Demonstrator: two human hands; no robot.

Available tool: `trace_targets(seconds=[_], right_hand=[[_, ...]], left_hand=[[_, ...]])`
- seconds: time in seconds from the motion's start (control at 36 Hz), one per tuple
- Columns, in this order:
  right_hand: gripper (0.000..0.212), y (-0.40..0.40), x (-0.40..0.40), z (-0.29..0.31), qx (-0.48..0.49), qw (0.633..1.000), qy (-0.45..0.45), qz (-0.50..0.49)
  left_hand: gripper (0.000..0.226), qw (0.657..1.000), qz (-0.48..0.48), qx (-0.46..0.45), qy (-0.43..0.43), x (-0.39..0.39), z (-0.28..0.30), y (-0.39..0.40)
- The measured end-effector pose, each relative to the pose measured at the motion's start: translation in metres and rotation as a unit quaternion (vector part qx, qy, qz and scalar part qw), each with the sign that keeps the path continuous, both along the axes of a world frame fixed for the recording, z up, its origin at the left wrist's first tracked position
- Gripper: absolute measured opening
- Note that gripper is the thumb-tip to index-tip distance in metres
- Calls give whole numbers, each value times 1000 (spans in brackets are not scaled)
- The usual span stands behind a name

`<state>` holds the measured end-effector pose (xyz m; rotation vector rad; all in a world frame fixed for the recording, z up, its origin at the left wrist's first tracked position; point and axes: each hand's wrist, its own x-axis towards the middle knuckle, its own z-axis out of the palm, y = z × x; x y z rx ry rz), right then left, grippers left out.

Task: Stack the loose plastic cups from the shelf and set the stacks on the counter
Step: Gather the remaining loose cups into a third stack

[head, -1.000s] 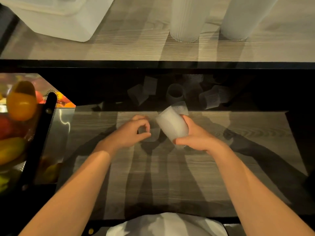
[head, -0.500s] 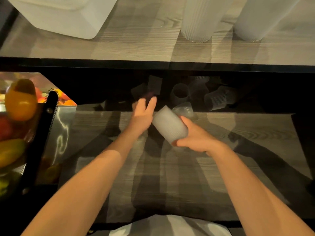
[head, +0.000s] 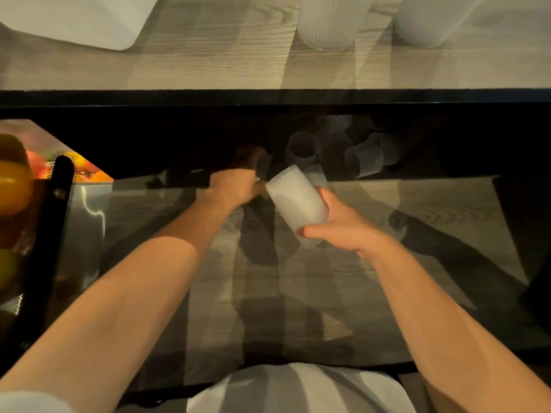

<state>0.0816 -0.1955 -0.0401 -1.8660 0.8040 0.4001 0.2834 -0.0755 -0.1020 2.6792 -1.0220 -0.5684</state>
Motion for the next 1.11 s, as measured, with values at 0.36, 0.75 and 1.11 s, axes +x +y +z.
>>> trace_targets(seconds=[0.36,0.75,1.11], right_hand=[[85,8,-36,2,-12,999,-18,-31],[93,21,-33,9,-17,999,-20,22],[107,18,-34,15,-99,992,-3,84]], left_hand=[[35,750,336,-357,445,-76,12,67],[62,558,329,-416,638,-93,34,77],[46,725,248,-308,564,-88,42,88]])
